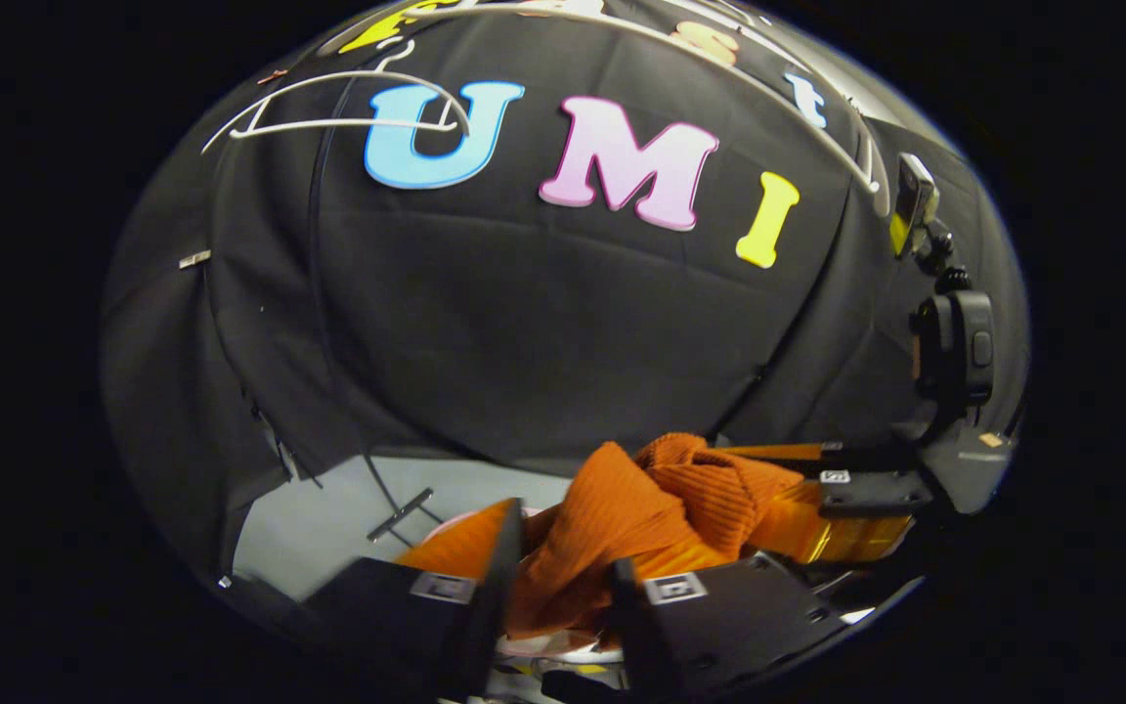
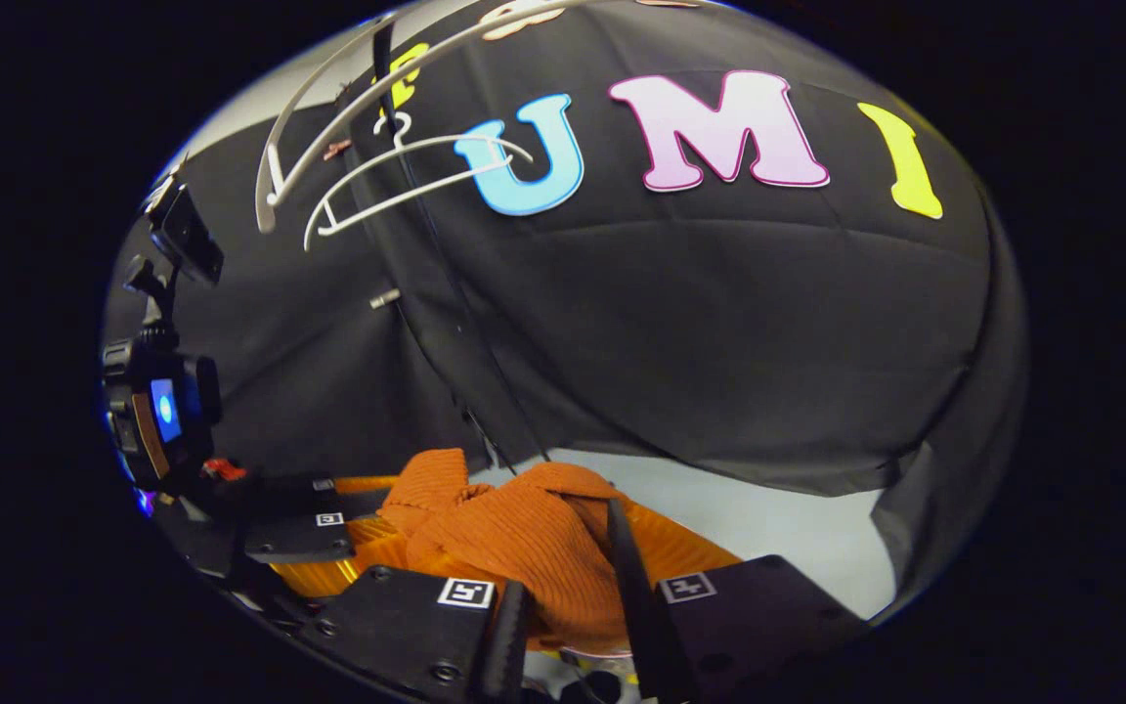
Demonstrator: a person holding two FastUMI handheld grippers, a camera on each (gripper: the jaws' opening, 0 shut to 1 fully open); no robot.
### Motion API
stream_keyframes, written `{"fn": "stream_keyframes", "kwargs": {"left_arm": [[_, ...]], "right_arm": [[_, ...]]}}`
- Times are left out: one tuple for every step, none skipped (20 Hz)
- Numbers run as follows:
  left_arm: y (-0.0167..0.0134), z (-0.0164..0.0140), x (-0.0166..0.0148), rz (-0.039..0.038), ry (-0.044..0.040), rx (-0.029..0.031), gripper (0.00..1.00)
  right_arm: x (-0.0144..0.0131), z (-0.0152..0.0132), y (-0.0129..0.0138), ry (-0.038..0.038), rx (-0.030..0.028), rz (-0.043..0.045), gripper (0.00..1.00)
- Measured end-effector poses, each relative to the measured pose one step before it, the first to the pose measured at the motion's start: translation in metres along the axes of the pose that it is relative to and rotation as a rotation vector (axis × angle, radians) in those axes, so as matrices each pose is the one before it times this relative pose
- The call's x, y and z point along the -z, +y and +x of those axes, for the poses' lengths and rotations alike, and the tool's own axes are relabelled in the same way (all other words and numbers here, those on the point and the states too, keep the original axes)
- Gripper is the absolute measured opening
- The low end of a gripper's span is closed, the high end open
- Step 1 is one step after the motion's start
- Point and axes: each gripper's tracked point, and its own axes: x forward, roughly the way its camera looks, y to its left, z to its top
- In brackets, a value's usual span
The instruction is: Grasp the clothes on the hanger with both hands and then place them into the laundry hamper below.
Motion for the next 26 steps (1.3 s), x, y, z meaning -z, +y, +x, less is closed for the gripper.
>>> {"fn": "stream_keyframes", "kwargs": {"left_arm": [[0.00368, -0.0051, 0.00412, 0.00014, 0.01379, -0.02077, 0.58], [0.00165, 0.00139, 0.00461, 0.00211, 0.00725, -0.0098, 0.72], [-0.00012, 0.00217, 0.00502, -0.00089, 0.00684, -0.00473, 0.83], [0.00122, -0.00549, 0.00157, -0.00142, 0.00682, 0.00319, 0.94], [0.00147, -0.00141, 0.00028, -0.00914, -0.01069, 0.00972, 0.94], [0.00092, -0.00272, -0.00328, -0.0071, -0.01175, 0.00173, 0.96], [0.00334, -0.00279, -0.00355, -0.00276, -0.01069, -0.00317, 0.96], [0.00219, -0.00089, -0.00411, -0.00243, -0.00721, -0.00572, 0.95], [0.00158, -0.00203, -0.00343, -0.00339, -0.00877, -0.00502, 0.95], [0.00101, -0.00143, -0.00245, -0.00488, -0.00609, -0.00159, 0.95], [0.0007, -0.00322, -0.00104, -0.00401, -0.00431, -0.0013, 0.95], [0.00186, -0.00214, -0.00192, -0.00154, -0.00527, -0.00401, 0.95], [0.00211, -0.00197, -0.00033, -0.00011, -0.00452, -0.00352, 0.95], [0.0004, -0.00152, 0.00016, 0.00148, -0.00111, 0.00028, 0.96], [-0.00019, -0.00143, 0.00059, 0.00572, 0.00115, -0.00079, 0.95], [0.00088, -0.00139, 0.00018, 0.00714, 0.00069, -0.00104, 0.95], [0.00132, -0.00326, 0.0003, 0.00544, -0.00385, 0.00051, 0.95], [-0.00082, -0.00383, -0.00167, 0.00312, -0.00734, 0.00266, 0.95], [-0.0004, -0.00469, -0.00278, 0.00337, -0.01146, 0.00428, 0.95], [-0.00082, -0.00441, -0.00206, 0.00231, -0.00936, 0.00506, 0.95], [-0.00063, -0.00627, -0.00185, 0.00412, -0.0128, 0.00306, 0.95], [0.00011, -0.0078, -0.00337, 0.00492, -0.01501, 0.00367, 0.96], [0.00002, -0.00814, -0.00357, 0.00536, -0.01568, 0.00368, 0.96], [0.00017, -0.00945, -0.00508, 0.00505, -0.01912, 0.00157, 0.96], [0.00073, -0.00826, -0.00669, 0.0051, -0.02117, -0.00093, 0.96], [0.00161, -0.01052, -0.00711, 0.00744, -0.02303, -0.00066, 0.95]], "right_arm": [[0.00379, -0.00268, -0.00237, 0.00958, 0.00342, -0.01281, 0.48], [0.00091, -0.00388, -0.00366, 0.01119, 0.01228, -0.01128, 0.58], [0.00151, -0.0012, -0.00145, 0.00359, -0.00003, -0.0135, 0.67], [0.00012, -0.00191, 0.00132, -0.0046, -0.00676, -0.00121, 0.77], [-0.00467, -0.00038, 0.00081, -0.01656, -0.00937, 0.01361, 0.85], [-0.00388, -0.00088, 0.0003, -0.01312, -0.00457, 0.01476, 0.97], [-0.00239, -0.00033, 0.00006, -0.00643, 0.00211, 0.00518, 0.98], [-0.00152, -0.00127, -0.00135, -0.00238, 0.00349, -0.00196, 0.98], [-0.00043, -0.00033, -0.00127, 0.00141, 0.00285, -0.00355, 0.98], [0.00152, 0.00003, -0.00176, 0.00471, 0.00259, -0.00038, 0.98], [0.00134, -0.00132, -0.0015, 0.00214, 0.00376, 0.00395, 0.98], [-0.00009, -0.00136, -0.00111, -0.00084, 0.0052, 0.00857, 0.98], [-0.00105, -0.00106, 0.00094, -0.0035, 0.00111, 0.00913, 0.98], [0.00066, -0.00194, 0.00096, -0.00475, 0.00036, 0.01157, 0.98], [-0.00066, -0.002, 0.0023, -0.0052, -0.00267, 0.00623, 0.98], [0.00034, -0.00218, 0.00175, -0.00388, 0.00091, -0.00185, 0.98], [-0.00062, -0.00242, 0.00192, -0.00264, 0.00421, -0.00797, 0.98], [0.00064, -0.00303, 0.00096, -0.00438, 0.00415, -0.00954, 0.98], [-0.00043, -0.00337, 0.00256, -0.00271, 0.00104, -0.00435, 0.98], [0.00012, -0.00469, 0.0036, -0.00261, -0.00068, 0.00063, 0.98], [-0.00182, -0.00475, 0.00436, -0.00749, -0.00111, -0.0012, 0.98], [-0.00067, -0.00523, 0.00472, -0.00949, 0.00001, -0.00592, 0.98], [-0.00237, -0.00577, 0.00539, -0.01033, 0.00087, -0.01056, 0.98], [-0.00276, -0.00663, 0.00677, -0.01426, -0.00059, -0.01334, 0.98], [-0.00439, -0.00693, 0.00688, -0.01566, 0.0007, -0.0123, 0.98], [-0.00351, -0.00899, 0.008, -0.0189, 0.00101, -0.0105, 0.98]]}}
